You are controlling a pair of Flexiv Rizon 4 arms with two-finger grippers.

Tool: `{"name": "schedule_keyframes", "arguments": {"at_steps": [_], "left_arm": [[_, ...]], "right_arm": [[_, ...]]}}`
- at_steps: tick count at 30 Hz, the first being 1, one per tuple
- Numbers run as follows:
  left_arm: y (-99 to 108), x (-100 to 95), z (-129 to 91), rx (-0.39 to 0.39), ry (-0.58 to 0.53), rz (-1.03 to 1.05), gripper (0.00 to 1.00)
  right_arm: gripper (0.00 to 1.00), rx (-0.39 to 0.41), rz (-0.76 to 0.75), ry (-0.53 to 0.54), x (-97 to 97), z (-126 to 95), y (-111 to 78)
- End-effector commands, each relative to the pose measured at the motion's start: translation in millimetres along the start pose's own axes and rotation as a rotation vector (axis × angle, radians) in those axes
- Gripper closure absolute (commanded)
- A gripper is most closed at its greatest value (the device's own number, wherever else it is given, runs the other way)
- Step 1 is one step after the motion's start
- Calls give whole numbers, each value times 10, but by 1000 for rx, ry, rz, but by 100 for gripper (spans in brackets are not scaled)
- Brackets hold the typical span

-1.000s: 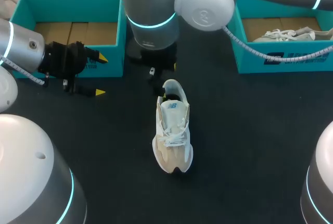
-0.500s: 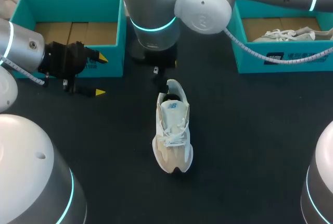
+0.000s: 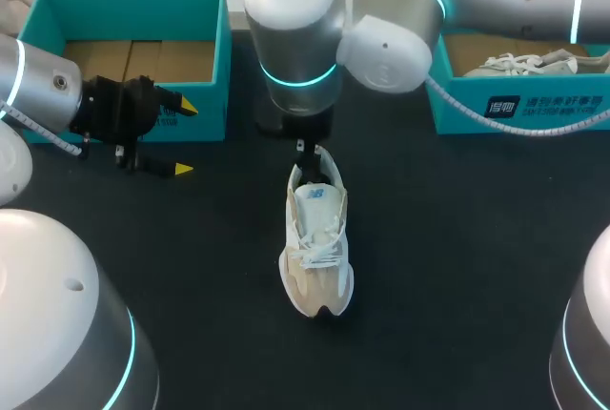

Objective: Take the shoe out of the shoebox, open the shoe tongue, remove and reinsert the insole, then place the shoe into the shoebox

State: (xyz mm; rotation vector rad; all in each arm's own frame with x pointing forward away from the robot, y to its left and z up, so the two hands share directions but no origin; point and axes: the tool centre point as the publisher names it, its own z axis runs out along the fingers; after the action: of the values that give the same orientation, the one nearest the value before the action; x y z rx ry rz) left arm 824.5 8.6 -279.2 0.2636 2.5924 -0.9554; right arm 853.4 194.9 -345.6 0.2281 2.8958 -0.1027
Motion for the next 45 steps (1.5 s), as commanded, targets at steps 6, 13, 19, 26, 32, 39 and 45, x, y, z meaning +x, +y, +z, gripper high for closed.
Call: {"name": "schedule_keyframes", "arguments": {"at_steps": [6,13,19,26,32,39,45], "left_arm": [[1,7,-4,-1,0,1,0],[1,7,-4,-1,0,1,0],[1,7,-4,-1,0,1,0],[1,7,-4,-1,0,1,0],[1,7,-4,-1,0,1,0],[1,7,-4,-1,0,1,0],[1,7,-4,-1,0,1,0]], "right_arm": [[75,19,21,4,-9,347,7],[100,48,38,-19,14,401,1],[100,44,112,-35,0,323,-53],[100,42,103,-41,-185,-324,-207],[100,21,36,-6,-378,-1081,-303],[100,-17,-9,-12,-652,-1795,-418],[100,-30,-21,0,-815,-2080,-500]]}}
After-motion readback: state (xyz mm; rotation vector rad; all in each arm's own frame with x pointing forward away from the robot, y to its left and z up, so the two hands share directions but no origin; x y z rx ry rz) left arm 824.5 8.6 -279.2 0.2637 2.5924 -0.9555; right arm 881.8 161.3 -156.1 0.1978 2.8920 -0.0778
